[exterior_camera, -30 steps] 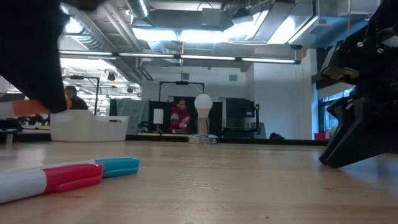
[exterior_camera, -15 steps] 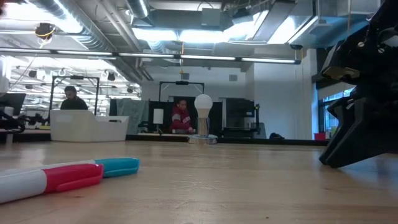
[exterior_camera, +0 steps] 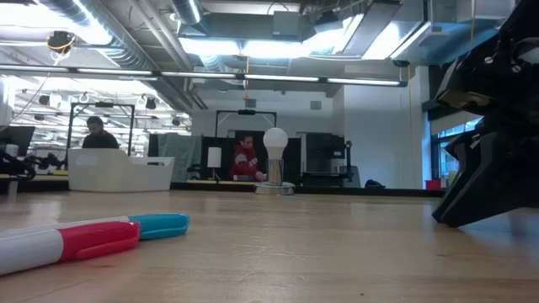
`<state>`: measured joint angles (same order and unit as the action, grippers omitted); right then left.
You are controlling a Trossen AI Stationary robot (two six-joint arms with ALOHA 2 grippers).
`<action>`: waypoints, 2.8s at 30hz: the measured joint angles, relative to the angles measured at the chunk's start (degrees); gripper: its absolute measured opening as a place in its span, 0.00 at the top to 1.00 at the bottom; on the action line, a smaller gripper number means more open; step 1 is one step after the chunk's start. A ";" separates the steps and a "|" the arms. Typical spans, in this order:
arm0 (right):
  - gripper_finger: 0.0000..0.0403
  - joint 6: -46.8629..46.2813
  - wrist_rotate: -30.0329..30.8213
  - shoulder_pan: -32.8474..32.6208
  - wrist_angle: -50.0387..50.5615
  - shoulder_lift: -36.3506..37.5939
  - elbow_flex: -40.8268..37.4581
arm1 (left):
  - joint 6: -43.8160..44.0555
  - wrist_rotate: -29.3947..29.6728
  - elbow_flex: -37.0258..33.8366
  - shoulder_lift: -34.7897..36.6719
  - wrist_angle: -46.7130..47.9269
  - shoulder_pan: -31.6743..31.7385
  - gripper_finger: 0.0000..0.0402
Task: Pick & Place Markers
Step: Put the orange and white highlighter pen into the orange bin, then put the light blue and white highlighter pen into the orange bin
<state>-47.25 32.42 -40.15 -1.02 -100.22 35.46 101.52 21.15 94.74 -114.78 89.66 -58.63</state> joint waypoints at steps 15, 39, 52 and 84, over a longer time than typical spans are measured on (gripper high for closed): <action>0.74 0.71 0.02 0.01 -0.02 0.00 0.00 | 9.83 9.30 -0.68 0.02 0.00 1.05 0.65; 0.74 2.30 -0.20 -0.36 0.04 -0.02 0.00 | -31.91 -8.48 -0.63 -8.92 -40.95 30.93 0.68; 0.74 2.46 -0.17 -0.45 0.04 -0.02 -0.02 | -27.20 -9.78 -0.66 -9.46 -37.41 27.62 0.70; 0.74 2.26 -0.27 -0.51 0.07 -0.02 -0.02 | -13.02 0.38 0.33 1.79 -7.56 15.78 0.87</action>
<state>-44.99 32.15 -40.66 -0.95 -100.25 35.44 88.50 21.53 95.06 -112.99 82.10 -42.85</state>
